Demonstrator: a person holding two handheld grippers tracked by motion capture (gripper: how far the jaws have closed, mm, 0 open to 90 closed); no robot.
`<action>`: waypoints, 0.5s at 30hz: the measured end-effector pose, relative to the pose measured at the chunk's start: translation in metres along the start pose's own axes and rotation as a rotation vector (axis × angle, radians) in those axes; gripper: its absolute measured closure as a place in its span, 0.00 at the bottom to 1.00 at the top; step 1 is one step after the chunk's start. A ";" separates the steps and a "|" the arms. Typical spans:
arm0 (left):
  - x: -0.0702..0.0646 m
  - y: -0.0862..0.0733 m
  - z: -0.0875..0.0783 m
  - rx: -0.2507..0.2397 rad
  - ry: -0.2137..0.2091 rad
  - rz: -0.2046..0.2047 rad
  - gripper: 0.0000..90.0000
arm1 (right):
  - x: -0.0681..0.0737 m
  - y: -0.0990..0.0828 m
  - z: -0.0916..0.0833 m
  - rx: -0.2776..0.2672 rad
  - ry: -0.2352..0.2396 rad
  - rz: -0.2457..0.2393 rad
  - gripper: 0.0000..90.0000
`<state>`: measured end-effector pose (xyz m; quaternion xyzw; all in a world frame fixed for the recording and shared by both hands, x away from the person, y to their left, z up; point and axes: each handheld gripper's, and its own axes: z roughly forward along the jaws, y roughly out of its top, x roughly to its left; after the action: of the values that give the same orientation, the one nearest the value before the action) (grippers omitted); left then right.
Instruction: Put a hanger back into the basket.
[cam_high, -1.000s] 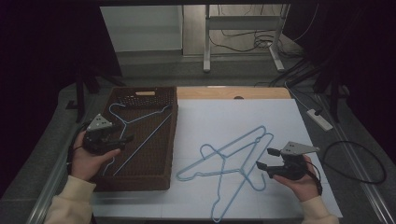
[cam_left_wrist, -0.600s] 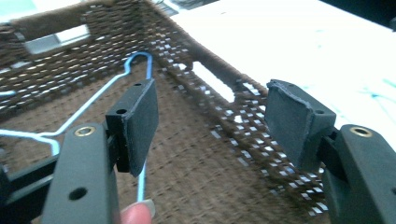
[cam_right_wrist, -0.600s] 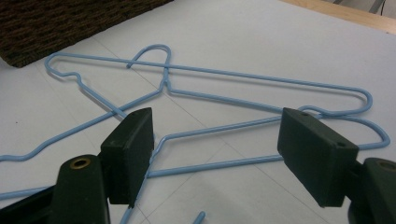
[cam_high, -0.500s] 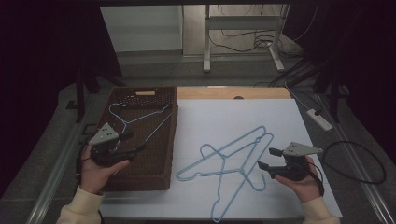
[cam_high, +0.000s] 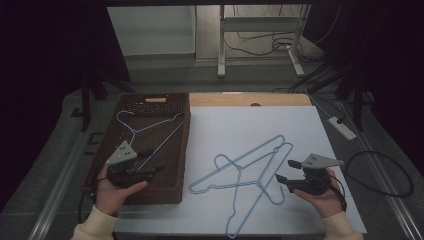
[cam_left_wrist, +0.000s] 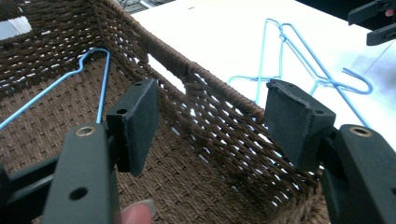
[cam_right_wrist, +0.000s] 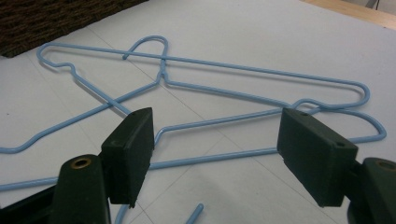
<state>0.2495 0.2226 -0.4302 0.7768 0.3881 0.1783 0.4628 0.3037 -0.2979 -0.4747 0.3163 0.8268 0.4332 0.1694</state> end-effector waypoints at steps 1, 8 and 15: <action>-0.001 0.000 0.000 -0.001 -0.001 0.002 0.39 | 0.000 0.000 0.000 0.002 -0.003 0.002 0.32; -0.005 0.001 0.001 0.001 -0.019 0.006 0.39 | 0.001 -0.001 0.003 0.016 -0.004 0.004 0.32; -0.012 -0.002 0.003 0.012 -0.034 0.017 0.39 | 0.002 0.000 0.001 0.030 -0.018 -0.006 0.33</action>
<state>0.2432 0.2125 -0.4326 0.7858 0.3746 0.1667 0.4630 0.3029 -0.2963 -0.4751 0.3203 0.8327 0.4171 0.1734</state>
